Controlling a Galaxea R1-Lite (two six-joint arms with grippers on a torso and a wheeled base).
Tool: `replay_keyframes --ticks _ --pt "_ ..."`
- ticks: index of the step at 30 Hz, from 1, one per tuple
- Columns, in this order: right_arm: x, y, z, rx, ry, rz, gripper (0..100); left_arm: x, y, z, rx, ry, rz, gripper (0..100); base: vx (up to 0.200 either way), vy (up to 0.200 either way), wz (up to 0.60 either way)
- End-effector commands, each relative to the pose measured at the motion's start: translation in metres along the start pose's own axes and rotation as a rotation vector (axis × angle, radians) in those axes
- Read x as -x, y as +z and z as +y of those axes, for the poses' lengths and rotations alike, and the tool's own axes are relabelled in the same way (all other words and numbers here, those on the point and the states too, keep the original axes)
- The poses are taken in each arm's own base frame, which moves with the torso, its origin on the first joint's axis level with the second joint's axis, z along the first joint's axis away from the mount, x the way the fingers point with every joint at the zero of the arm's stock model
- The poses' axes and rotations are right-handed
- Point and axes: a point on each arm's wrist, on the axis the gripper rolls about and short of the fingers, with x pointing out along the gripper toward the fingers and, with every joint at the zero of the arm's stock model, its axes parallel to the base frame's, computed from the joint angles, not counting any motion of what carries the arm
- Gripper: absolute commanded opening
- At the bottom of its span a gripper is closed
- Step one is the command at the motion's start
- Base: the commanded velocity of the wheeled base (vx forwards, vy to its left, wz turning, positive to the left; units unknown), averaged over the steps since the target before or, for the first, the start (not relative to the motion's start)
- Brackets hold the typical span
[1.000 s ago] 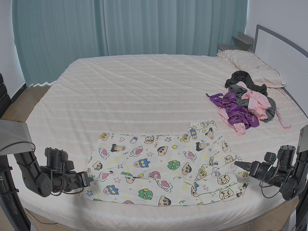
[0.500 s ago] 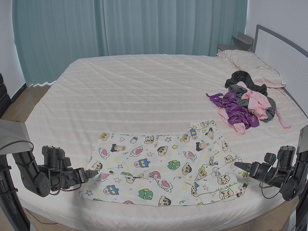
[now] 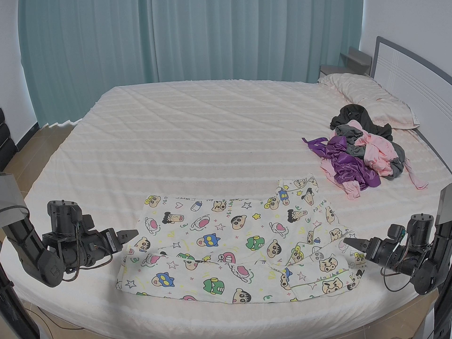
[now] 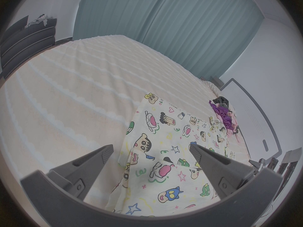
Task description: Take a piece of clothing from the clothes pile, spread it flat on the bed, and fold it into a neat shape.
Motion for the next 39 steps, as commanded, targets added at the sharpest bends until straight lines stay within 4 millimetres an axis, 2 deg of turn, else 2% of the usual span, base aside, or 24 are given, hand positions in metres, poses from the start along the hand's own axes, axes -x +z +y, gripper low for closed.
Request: replay_keyframes --ticks 1,6,13,18,21,24,28,33,39 --pt "0.0 0.001 0.001 0.003 0.004 -0.006 100 0.002 0.002 -0.002 -0.003 -0.008 -0.012 100 0.2 0.0 0.0" --pt "0.0 0.001 0.001 0.002 0.005 -0.007 100 0.002 0.001 -0.002 -0.002 -0.005 -0.011 100 0.2 0.0 0.0" --pt "0.0 0.001 0.001 0.001 0.006 -0.005 100 -0.001 0.0 -0.003 -0.004 -0.002 -0.003 100 0.0 0.0 0.0" --pt "0.002 -0.001 0.002 0.001 0.008 0.002 100 -0.013 0.002 -0.001 0.0 0.006 0.001 100 0.0 0.0 0.0" --pt "0.002 -0.001 0.002 0.001 0.008 0.005 100 -0.03 0.018 -0.004 0.005 0.006 -0.055 100 0.0 0.0 0.0" --pt "0.002 -0.004 0.004 0.004 0.015 0.017 100 -0.058 0.03 -0.005 0.004 0.02 -0.087 100 0.0 0.0 0.0" --pt "0.004 -0.009 0.006 0.004 0.015 0.039 100 -0.095 0.036 -0.005 -0.002 0.025 -0.065 100 0.0 0.0 0.0" --pt "0.003 -0.011 0.009 -0.023 0.01 0.046 100 -0.137 0.033 -0.007 -0.012 0.021 -0.029 100 0.0 0.0 0.0" --pt "0.003 -0.011 0.01 -0.031 0.008 0.043 100 -0.156 0.033 -0.01 -0.024 0.018 -0.021 100 0.0 0.0 0.0"
